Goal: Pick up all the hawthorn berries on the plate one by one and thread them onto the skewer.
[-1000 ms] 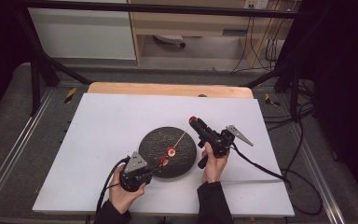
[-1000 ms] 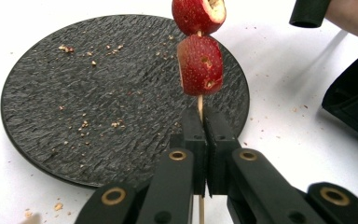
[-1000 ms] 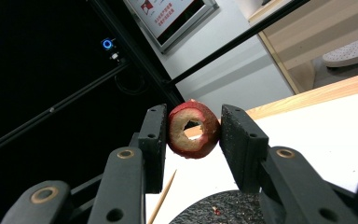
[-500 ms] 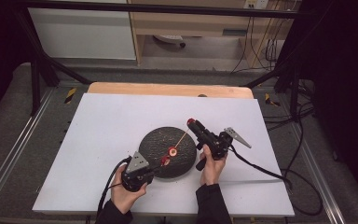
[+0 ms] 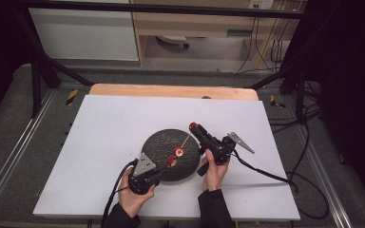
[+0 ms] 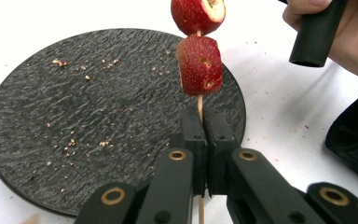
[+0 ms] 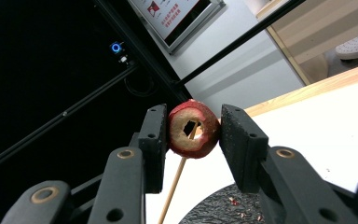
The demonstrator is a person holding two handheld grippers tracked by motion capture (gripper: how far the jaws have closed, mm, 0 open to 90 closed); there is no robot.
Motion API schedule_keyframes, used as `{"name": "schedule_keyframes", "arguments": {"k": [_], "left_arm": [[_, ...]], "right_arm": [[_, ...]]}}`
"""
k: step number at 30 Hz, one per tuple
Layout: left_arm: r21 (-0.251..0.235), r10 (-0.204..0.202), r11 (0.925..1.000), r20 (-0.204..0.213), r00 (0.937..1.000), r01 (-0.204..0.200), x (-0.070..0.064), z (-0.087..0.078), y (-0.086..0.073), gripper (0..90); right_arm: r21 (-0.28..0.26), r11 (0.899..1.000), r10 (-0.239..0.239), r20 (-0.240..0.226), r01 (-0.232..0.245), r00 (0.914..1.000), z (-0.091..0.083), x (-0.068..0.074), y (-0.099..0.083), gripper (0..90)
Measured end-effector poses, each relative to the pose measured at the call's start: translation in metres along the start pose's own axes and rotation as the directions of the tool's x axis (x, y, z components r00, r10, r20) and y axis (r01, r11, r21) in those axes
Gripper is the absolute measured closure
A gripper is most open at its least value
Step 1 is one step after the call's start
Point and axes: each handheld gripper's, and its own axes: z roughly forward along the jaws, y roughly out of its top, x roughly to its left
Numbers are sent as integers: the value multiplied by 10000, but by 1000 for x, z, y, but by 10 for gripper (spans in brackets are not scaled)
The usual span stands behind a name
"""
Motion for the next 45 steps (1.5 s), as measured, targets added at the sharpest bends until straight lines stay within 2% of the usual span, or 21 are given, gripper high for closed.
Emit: {"name": "schedule_keyframes", "arguments": {"k": [9, 14, 16, 21, 24, 31, 45], "left_arm": [[-330, 13, 9995, -297, 9996, -22, -5, -2, -1, 883], [-147, -16, 9999, -487, 9988, 9, -7, 2, -4, 883], [-232, -4, 9997, -469, 9989, -7, -9, 4, -6, 883], [-408, -158, 9991, -662, 9977, 132, -14, 4, -5, 883], [-398, -356, 9987, -700, 9969, 328, -16, 6, -4, 883], [-445, -701, 9967, -667, 9953, 672, -16, 11, 2, 883], [-422, -703, 9968, -475, 9964, 684, -11, 16, 13, 883]], "right_arm": [[-159, 9997, 212, 186, -209, 9996, -1, 1, 1, 629], [-64, 9980, 629, 280, -628, 9976, 0, 2, -2, 630], [-23, 9972, 746, 282, -745, 9968, 0, 2, -1, 630], [-488, 9938, 1025, 455, -1003, 9937, 0, 3, -1, 633], [-442, 9924, 1171, 503, -1150, 9918, 2, 3, -3, 633], [-64, 9950, 995, 488, -993, 9938, 1, 1, -13, 632], [446, 9960, 762, 319, -776, 9966, -5, 4, -21, 630]]}}
